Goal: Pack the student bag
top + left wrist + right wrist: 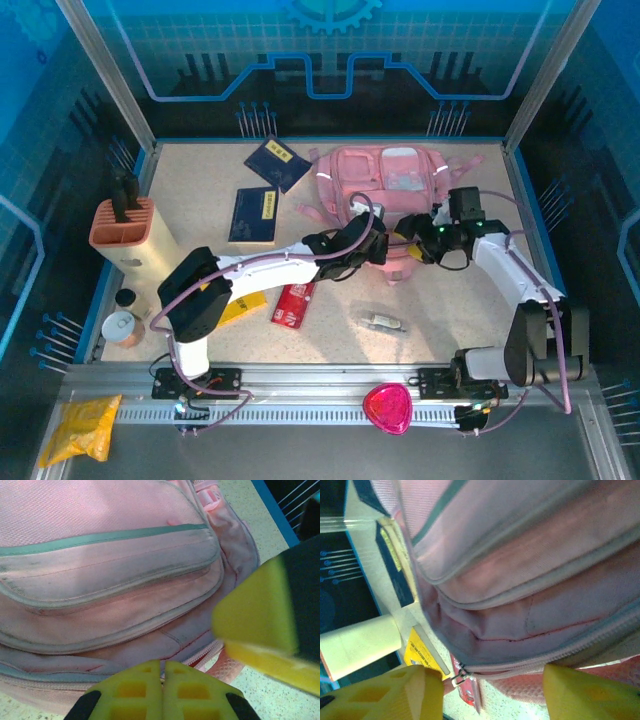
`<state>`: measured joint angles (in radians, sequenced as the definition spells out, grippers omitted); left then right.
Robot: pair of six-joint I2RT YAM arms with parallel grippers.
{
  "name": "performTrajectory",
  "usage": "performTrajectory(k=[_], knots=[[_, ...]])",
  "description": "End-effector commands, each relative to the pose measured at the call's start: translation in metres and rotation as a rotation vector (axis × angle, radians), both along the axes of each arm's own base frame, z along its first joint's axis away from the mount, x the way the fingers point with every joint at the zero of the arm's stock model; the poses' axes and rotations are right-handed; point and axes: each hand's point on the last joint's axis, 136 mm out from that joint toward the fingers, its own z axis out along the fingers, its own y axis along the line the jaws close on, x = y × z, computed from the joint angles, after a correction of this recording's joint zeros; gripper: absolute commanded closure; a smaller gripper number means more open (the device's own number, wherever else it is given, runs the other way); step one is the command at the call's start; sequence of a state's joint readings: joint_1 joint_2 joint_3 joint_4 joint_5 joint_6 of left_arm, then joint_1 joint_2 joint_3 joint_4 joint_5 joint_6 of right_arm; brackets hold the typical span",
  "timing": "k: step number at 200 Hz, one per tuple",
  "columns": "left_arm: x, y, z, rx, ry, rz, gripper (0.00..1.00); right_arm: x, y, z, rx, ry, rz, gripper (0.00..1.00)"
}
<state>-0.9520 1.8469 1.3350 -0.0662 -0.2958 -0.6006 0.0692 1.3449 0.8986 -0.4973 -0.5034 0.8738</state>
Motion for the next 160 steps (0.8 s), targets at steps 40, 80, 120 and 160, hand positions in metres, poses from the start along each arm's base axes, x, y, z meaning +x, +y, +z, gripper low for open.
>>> performTrajectory(k=[40, 80, 120, 160], knots=[[-0.001, -0.017, 0.023, -0.056, -0.040, -0.038, 1.00, 0.000, 0.000, -0.041, -0.044, 0.098, -0.060, 0.41], [-0.002, -0.021, 0.026, -0.060, -0.054, -0.051, 1.00, 0.008, -0.004, -0.053, -0.079, 0.113, -0.042, 0.57], [-0.003, -0.017, 0.021, -0.038, -0.059, -0.048, 1.00, 0.005, -0.013, -0.059, -0.116, 0.116, -0.044, 0.87], [-0.004, -0.010, 0.020, -0.022, -0.070, -0.041, 1.00, 0.000, -0.024, -0.055, -0.128, 0.099, -0.067, 1.00]])
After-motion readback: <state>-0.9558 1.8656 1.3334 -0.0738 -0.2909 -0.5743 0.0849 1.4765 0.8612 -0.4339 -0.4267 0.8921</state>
